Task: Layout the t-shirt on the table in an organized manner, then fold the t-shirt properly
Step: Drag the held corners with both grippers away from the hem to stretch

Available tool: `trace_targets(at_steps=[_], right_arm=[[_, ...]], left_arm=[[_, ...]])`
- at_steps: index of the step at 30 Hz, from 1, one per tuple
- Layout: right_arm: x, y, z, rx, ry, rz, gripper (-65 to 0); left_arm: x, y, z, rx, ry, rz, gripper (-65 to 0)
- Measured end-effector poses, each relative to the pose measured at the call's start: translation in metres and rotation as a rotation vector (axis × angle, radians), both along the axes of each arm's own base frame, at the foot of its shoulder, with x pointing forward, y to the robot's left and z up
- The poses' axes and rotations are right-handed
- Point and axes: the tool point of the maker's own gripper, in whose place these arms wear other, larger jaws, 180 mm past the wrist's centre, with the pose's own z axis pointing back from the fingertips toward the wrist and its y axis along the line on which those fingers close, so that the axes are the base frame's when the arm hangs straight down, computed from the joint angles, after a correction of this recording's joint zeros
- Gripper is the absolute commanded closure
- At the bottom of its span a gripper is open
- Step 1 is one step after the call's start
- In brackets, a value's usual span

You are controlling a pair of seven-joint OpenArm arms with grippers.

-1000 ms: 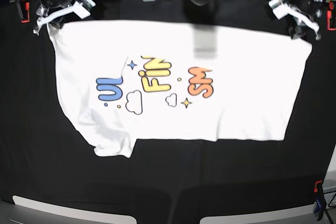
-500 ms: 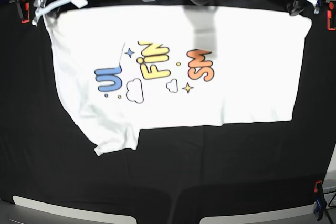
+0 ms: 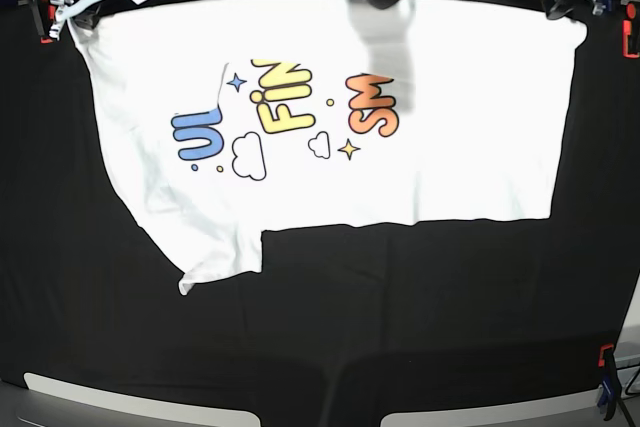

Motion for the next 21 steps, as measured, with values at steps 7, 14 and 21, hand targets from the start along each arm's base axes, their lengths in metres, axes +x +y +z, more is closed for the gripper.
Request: trace_targets(at_steps=[7,14,21], right_arm=[[-0.004,-0.002,-0.003,0.009,0.020,-0.029,-8.1],[-0.008,-0.007,-0.003,0.000,0.028,-0.061,-25.2],[-0.026,0.009,-0.012,0.046,0.081,-0.001,-25.2]], left_arm=[[-0.001,0.000,0.000,0.000,0.002,0.001,-3.7],[-0.004,0.010,-0.002,0.007,0.019,0.062,-22.3],[-0.046,-0.006,0.006,0.019,0.090,-0.011,-22.2]])
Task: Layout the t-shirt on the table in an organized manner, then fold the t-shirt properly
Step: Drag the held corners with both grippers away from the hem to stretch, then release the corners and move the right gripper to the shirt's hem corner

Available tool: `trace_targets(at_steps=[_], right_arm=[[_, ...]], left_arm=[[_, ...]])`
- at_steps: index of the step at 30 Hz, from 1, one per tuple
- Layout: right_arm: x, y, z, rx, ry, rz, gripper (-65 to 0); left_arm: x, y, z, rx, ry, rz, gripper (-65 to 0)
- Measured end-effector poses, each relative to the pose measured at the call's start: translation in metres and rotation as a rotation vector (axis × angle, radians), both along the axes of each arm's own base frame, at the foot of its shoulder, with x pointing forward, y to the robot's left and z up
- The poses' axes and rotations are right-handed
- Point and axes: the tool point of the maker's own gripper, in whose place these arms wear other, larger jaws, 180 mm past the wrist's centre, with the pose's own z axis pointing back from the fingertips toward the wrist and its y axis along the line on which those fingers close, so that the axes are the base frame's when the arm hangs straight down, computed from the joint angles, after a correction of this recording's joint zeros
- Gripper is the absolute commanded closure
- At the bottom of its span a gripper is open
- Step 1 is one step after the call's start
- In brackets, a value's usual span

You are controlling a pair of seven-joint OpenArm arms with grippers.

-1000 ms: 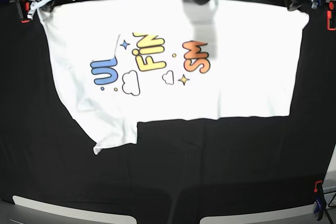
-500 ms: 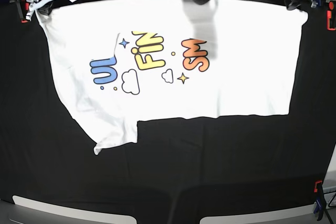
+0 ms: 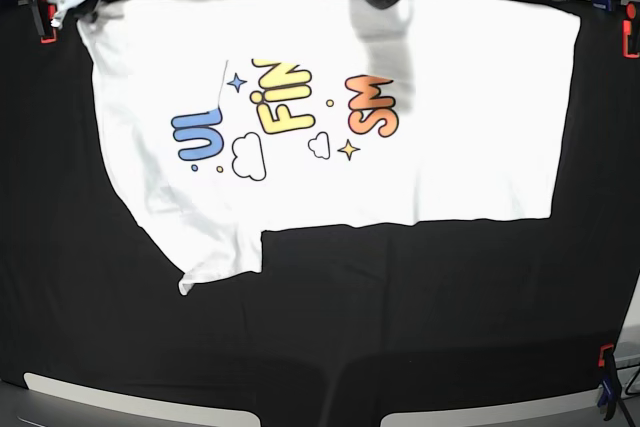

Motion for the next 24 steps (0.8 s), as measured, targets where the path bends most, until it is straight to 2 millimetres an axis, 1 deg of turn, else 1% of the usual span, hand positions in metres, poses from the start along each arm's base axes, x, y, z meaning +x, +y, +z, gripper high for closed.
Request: trace_targets(at_steps=[2,3,5,7,9,11,14,17,21,24], right_arm=[[-0.010,0.009,-0.003,0.007,0.024,0.039,-25.2],[-0.012,0.014,-0.003,0.014,0.011,0.061,-25.2],[-0.007,0.025,0.004,0.032,-0.055,0.102,-25.2],[-0.002,0.033,0.011,0.049,-0.116,0.118,-25.2],[0.005,0.041,0.021,0.072,-0.182,0.127,-25.2],[0.016,0.044,0.033,0.088,-0.260,0.117,-25.2],[0.036,0.042,0.047,0.090,-0.358,0.084,-25.2],[0.057,0.044,0.055,0.100,-0.429,0.074,-25.2],[0.082,0.047,0.054,0.161,-0.476,-0.014,-25.2],[0.103,0.054,0.055,0.225,-0.512,-0.069,-25.2]], left_arm=[[-0.007,-0.005,0.007,-0.010,-0.003,-0.014,-22.2],[-0.005,-0.004,0.013,-0.002,-0.027,-0.017,-22.2],[0.003,0.001,0.023,0.031,-0.076,-0.011,-22.2],[0.014,0.003,0.033,0.038,-0.119,-0.016,-22.2],[0.025,-0.001,0.041,0.022,-0.160,-0.018,-22.2],[0.037,-0.005,0.048,0.008,-0.201,-0.018,-22.2],[0.058,-0.006,0.055,-0.011,-0.260,0.004,-22.2],[0.084,0.001,0.058,-0.064,-0.302,0.093,-22.2],[0.126,0.008,0.069,-0.155,-0.379,0.199,-22.2],[0.159,0.011,0.084,-0.229,-0.453,0.253,-22.2]])
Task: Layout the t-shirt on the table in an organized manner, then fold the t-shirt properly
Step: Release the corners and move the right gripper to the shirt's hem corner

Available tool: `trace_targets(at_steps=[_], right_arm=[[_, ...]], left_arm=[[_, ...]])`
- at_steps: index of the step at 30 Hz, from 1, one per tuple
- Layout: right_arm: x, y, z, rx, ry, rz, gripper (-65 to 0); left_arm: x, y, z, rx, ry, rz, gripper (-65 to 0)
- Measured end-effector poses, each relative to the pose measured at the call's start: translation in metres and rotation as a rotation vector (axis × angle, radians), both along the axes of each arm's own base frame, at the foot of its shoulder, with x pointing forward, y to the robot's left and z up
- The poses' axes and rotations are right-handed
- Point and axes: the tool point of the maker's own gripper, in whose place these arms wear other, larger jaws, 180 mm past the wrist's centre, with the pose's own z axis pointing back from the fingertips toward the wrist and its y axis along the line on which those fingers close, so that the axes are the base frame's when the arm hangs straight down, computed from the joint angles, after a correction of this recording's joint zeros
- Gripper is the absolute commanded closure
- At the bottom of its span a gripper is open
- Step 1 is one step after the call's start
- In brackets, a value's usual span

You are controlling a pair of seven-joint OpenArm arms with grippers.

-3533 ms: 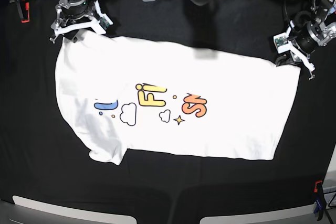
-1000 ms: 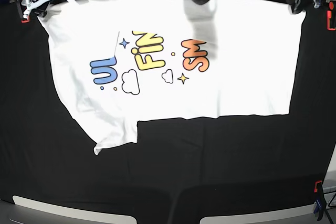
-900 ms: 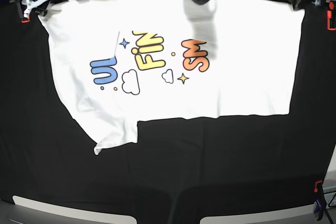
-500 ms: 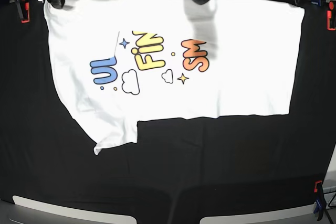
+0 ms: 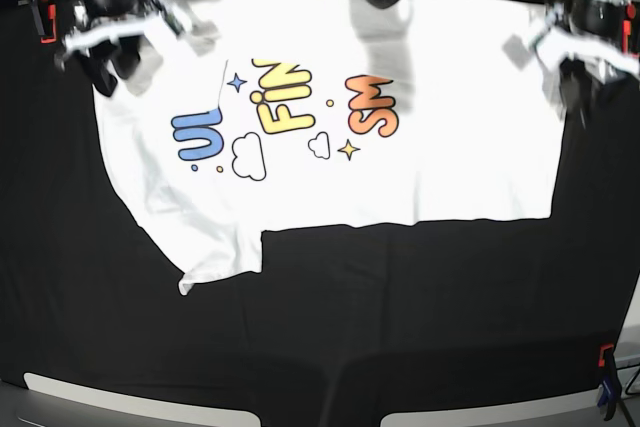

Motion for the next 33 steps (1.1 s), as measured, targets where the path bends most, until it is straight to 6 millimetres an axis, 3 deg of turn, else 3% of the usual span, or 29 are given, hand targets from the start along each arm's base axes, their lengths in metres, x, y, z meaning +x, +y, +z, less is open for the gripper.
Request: trace_targets(at_steps=[5,9,13,20,23,27,33], right_arm=[[0.040,0.015,0.010,0.130,-0.087,-0.072,-25.2],[0.065,0.027,0.022,0.203,-0.148,-0.097,-25.2],[0.082,0.037,0.024,0.288,-0.149,-0.138,-25.2],[0.107,0.029,0.030,0.466,-0.136,-0.223,-25.2],[0.110,0.029,0.023,0.565,-0.059,-0.235,-25.2],[0.115,0.034,0.021,0.709,0.025,-0.200,-25.2],[0.124,0.020,-0.013,1.006,0.232,-0.284,-25.2]], left_arm=[[0.053,0.003,0.020,-0.261,-0.080,0.136,-22.2],[0.096,-0.010,0.021,-0.542,-0.025,0.180,-22.2],[0.129,-0.012,0.022,-0.689,-0.012,0.196,-22.2],[0.163,0.012,-0.034,-0.851,0.145,0.365,-22.1],[0.183,0.020,-0.025,-1.000,0.132,0.400,-21.5],[0.196,0.019,-0.007,-1.205,0.181,0.307,-21.5],[0.184,0.030,-0.024,-1.515,0.353,0.253,-21.5]])
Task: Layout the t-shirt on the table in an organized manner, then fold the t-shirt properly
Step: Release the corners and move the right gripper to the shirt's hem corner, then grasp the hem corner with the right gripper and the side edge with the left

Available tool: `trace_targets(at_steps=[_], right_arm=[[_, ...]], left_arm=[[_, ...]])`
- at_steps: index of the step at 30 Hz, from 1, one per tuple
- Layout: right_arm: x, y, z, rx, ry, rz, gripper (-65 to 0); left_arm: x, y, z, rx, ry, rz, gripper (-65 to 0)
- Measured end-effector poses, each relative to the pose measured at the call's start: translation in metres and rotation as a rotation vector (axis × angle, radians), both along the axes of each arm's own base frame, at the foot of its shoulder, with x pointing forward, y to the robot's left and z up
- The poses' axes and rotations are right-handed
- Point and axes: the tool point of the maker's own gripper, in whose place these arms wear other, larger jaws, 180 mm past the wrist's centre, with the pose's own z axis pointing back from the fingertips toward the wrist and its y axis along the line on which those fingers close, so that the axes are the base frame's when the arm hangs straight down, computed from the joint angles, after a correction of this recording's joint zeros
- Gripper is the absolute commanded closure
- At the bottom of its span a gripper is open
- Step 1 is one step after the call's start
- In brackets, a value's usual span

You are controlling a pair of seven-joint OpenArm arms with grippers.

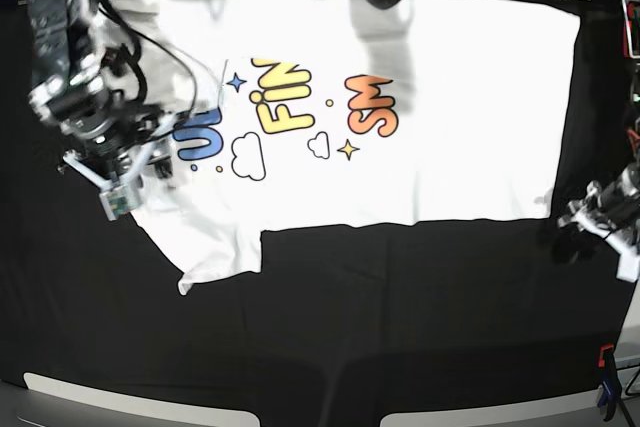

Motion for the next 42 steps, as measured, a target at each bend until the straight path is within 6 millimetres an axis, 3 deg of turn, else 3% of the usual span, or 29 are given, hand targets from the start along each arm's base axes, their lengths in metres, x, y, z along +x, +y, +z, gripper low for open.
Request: trace_targets(at_steps=[3,7,10,14,20,26,32,36,40,42], right_arm=[[0.009,0.006,0.007,0.170,0.031,0.044,-25.2],[0.013,0.031,0.030,0.336,0.049,0.171,-25.2],[0.013,0.044,0.040,0.382,0.024,0.240,-25.2],[0.010,0.050,0.039,0.393,0.027,0.264,-25.2],[0.008,0.059,0.040,0.397,0.007,0.314,-25.2],[0.007,0.061,0.041,0.386,-0.003,0.344,-25.2],[0.007,0.061,0.041,0.384,-0.004,0.347,-25.2],[0.007,0.061,0.041,0.384,-0.003,0.347,-25.2],[0.007,0.061,0.041,0.385,-0.004,0.347,-25.2],[0.007,0.061,0.041,0.386,-0.005,0.347,-25.2]], left_arm=[[0.001,0.009,-0.016,-0.078,0.054,0.021,-21.5],[0.003,0.020,-0.033,-0.122,0.101,0.046,-21.5],[-0.001,0.033,-0.049,-0.081,0.127,0.083,-21.5],[-0.004,0.042,-0.060,-0.052,0.142,0.110,-21.5],[-0.002,0.012,-0.068,-0.092,0.116,0.055,-21.5],[-0.005,-0.018,-0.095,0.038,0.144,-0.027,-21.5],[-0.003,-0.011,-0.092,0.067,0.127,-0.023,-21.5],[-0.005,0.012,-0.086,0.104,0.127,-0.003,-21.5],[0.002,0.043,-0.067,0.104,0.068,0.084,-21.5],[0.003,0.042,-0.065,0.064,0.074,0.102,-21.5]])
